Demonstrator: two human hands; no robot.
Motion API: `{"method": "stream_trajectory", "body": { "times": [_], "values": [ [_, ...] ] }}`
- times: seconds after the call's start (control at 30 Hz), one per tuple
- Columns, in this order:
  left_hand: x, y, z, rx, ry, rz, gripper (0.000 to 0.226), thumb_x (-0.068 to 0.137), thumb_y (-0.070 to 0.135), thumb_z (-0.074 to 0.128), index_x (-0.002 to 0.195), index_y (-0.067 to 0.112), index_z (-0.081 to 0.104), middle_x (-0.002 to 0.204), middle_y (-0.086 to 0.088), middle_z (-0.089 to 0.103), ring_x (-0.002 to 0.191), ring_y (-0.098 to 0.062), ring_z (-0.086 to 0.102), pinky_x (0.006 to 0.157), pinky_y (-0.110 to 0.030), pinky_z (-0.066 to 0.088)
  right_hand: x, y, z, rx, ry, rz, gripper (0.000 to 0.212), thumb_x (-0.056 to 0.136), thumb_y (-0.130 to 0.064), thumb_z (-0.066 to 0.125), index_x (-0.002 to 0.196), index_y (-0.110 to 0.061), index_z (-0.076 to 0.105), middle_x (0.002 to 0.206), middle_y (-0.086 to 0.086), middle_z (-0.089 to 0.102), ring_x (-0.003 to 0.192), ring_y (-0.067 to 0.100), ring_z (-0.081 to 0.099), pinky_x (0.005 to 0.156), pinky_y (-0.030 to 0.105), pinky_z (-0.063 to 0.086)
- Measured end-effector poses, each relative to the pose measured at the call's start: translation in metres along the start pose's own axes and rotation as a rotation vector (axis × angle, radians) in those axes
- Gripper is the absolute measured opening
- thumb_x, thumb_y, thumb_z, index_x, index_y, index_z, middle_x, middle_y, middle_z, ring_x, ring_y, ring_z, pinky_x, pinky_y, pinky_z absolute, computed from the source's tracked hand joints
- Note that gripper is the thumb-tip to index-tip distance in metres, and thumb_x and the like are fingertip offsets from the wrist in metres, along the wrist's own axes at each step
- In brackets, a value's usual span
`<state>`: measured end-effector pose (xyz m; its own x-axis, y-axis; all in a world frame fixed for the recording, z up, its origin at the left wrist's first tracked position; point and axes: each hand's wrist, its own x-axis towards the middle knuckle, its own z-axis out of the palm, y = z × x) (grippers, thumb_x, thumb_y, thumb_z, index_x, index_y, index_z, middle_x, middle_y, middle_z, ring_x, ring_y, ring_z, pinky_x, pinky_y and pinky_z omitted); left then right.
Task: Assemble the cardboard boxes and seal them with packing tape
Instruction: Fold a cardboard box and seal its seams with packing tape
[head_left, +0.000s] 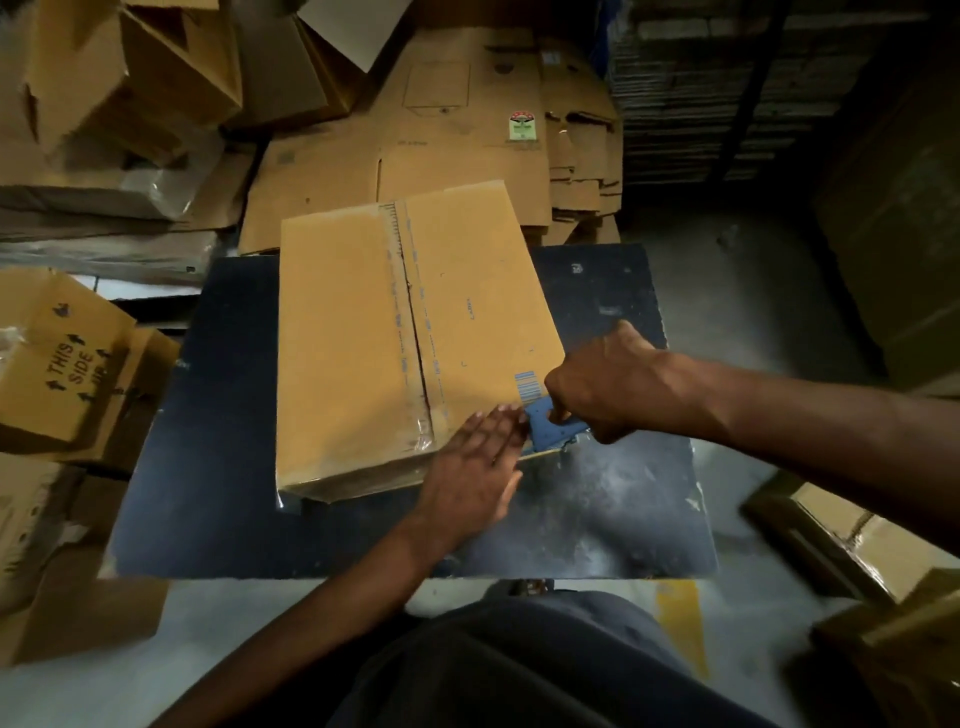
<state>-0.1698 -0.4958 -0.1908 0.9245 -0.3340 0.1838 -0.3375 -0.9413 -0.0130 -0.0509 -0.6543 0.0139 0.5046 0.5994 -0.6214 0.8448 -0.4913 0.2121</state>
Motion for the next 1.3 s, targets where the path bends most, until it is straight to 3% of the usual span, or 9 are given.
{"method": "stream_trajectory", "body": {
  "times": [0.1, 0.3, 0.6, 0.83, 0.9, 1.1, 1.2, 1.3],
  "values": [
    [-0.003, -0.002, 0.005, 0.02, 0.059, 0.008, 0.073, 0.089, 0.032, 0.071, 0.15, 0.0, 0.049, 0.158, -0.019, 0.046, 0.145, -0.031, 0.047, 0.118, -0.047, 0.041, -0.007, 0.011, 0.009, 0.043, -0.016, -0.021, 0.046, 0.092, -0.026, 0.071, 0.136, -0.027, 0.056, 0.121, 0.002, 0.067, 0.109, 0.028, 0.067, 0.085, 0.046, 0.052],
    [-0.001, 0.003, 0.001, -0.028, 0.134, -0.008, 0.072, 0.089, 0.036, 0.065, 0.15, 0.001, 0.05, 0.156, -0.017, 0.048, 0.145, -0.029, 0.047, 0.117, -0.047, 0.041, -0.021, 0.043, 0.028, 0.114, 0.001, -0.025, 0.055, 0.087, -0.027, 0.074, 0.138, -0.039, 0.056, 0.116, -0.007, 0.068, 0.102, 0.02, 0.067, 0.084, 0.042, 0.059],
    [-0.003, 0.002, 0.002, -0.026, 0.111, 0.007, 0.081, 0.086, 0.04, 0.068, 0.152, 0.0, 0.046, 0.161, -0.017, 0.041, 0.149, -0.029, 0.041, 0.12, -0.047, 0.035, -0.042, 0.091, 0.062, 0.2, -0.052, 0.071, 0.063, 0.089, -0.035, 0.076, 0.144, -0.048, 0.049, 0.125, -0.011, 0.063, 0.1, 0.015, 0.063, 0.088, 0.039, 0.057],
    [-0.004, 0.0, 0.005, -0.028, 0.159, 0.043, 0.079, 0.083, 0.037, 0.067, 0.149, -0.003, 0.049, 0.16, -0.019, 0.042, 0.148, -0.032, 0.043, 0.112, -0.051, 0.045, -0.053, 0.116, 0.067, 0.261, -0.081, 0.123, 0.062, 0.09, -0.043, 0.076, 0.143, -0.055, 0.046, 0.13, -0.012, 0.059, 0.108, 0.015, 0.059, 0.093, 0.035, 0.05],
    [-0.004, -0.001, 0.007, -0.034, 0.144, 0.05, 0.08, 0.084, 0.037, 0.068, 0.15, -0.003, 0.047, 0.161, -0.019, 0.041, 0.148, -0.033, 0.042, 0.112, -0.052, 0.045, -0.06, 0.125, 0.066, 0.245, -0.119, 0.152, 0.059, 0.091, -0.041, 0.074, 0.143, -0.052, 0.048, 0.133, -0.011, 0.058, 0.112, 0.017, 0.059, 0.092, 0.033, 0.046],
    [-0.002, 0.004, -0.007, -0.089, -0.019, -0.037, 0.081, 0.087, 0.042, 0.064, 0.154, 0.003, 0.044, 0.16, -0.016, 0.042, 0.146, -0.03, 0.045, 0.115, -0.051, 0.044, -0.048, 0.118, 0.082, 0.183, -0.1, 0.112, 0.053, 0.095, -0.035, 0.071, 0.143, -0.049, 0.052, 0.133, -0.012, 0.063, 0.114, 0.02, 0.063, 0.095, 0.036, 0.054],
    [0.008, 0.004, -0.03, -0.071, -0.109, -0.076, 0.074, 0.09, 0.054, 0.052, 0.148, 0.008, 0.055, 0.152, -0.012, 0.054, 0.138, -0.026, 0.055, 0.111, -0.048, 0.049, -0.025, 0.11, 0.103, 0.182, -0.037, 0.052, 0.052, 0.094, -0.03, 0.069, 0.139, -0.052, 0.056, 0.132, -0.017, 0.066, 0.111, 0.021, 0.067, 0.08, 0.031, 0.051],
    [0.035, 0.0, -0.052, -0.081, -0.107, -0.012, 0.066, 0.085, 0.057, 0.054, 0.129, 0.011, 0.071, 0.133, -0.01, 0.07, 0.12, -0.028, 0.069, 0.1, -0.043, 0.055, -0.005, 0.103, 0.125, 0.268, 0.029, -0.008, 0.047, 0.093, -0.025, 0.069, 0.136, -0.045, 0.063, 0.132, -0.015, 0.068, 0.111, 0.02, 0.068, 0.084, 0.027, 0.051]
  ]
}}
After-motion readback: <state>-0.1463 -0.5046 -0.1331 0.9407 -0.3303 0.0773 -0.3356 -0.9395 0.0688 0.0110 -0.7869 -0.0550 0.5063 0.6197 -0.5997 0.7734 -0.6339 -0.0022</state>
